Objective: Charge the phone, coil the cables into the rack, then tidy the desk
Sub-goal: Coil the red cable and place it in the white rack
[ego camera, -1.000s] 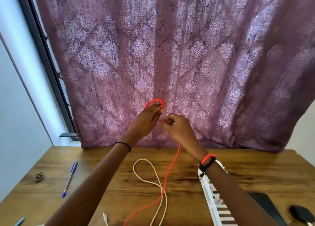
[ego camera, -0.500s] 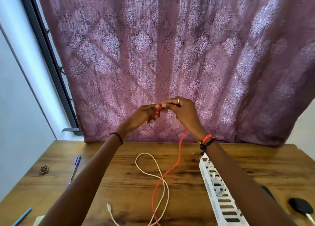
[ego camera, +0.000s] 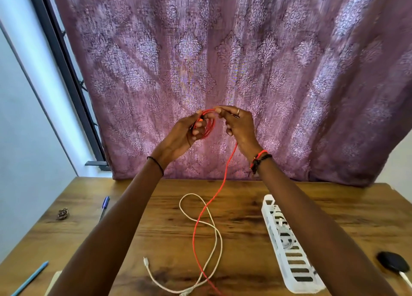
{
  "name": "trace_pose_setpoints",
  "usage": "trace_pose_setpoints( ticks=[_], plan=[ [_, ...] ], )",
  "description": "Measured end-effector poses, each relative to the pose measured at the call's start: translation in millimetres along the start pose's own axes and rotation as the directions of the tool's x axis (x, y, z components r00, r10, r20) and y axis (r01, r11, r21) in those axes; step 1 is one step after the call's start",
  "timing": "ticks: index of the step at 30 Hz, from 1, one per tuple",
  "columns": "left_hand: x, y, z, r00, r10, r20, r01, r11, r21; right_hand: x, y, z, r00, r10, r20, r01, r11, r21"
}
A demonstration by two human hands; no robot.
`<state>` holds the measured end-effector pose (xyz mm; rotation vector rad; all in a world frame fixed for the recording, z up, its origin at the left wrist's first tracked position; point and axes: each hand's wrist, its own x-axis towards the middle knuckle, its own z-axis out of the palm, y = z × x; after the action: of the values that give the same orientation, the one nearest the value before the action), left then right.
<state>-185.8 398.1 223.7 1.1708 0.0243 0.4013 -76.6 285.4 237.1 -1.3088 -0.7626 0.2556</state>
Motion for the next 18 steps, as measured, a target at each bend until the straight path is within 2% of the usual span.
trace_pose_setpoints(
  ticks=[5,11,15,18],
  plan=[
    [1.5,-6.1,-2.0,0.999,0.022,-0.026,-0.029,0.947,-0.319,-4.3,24.3,-3.7,0.995,0.095,-0.043,-0.093,0.994,0.049],
    [6.7,-14.6,-4.0,0.992,0.037,-0.12,-0.087,0.894,-0.439,-18.5,51.1,-1.3,0.981,0.156,-0.112,-0.156,0.988,0.009],
    [12.3,-21.3,-2.4,0.978,0.054,-0.202,-0.137,0.894,-0.427,-26.4,61.3,5.4,0.992,0.103,-0.071,-0.116,0.972,-0.206],
    [15.8,-22.7,0.0,0.97,0.062,-0.235,-0.156,0.901,-0.405,-30.2,59.0,6.9,0.999,0.03,0.021,-0.018,0.904,-0.428]
  ],
)
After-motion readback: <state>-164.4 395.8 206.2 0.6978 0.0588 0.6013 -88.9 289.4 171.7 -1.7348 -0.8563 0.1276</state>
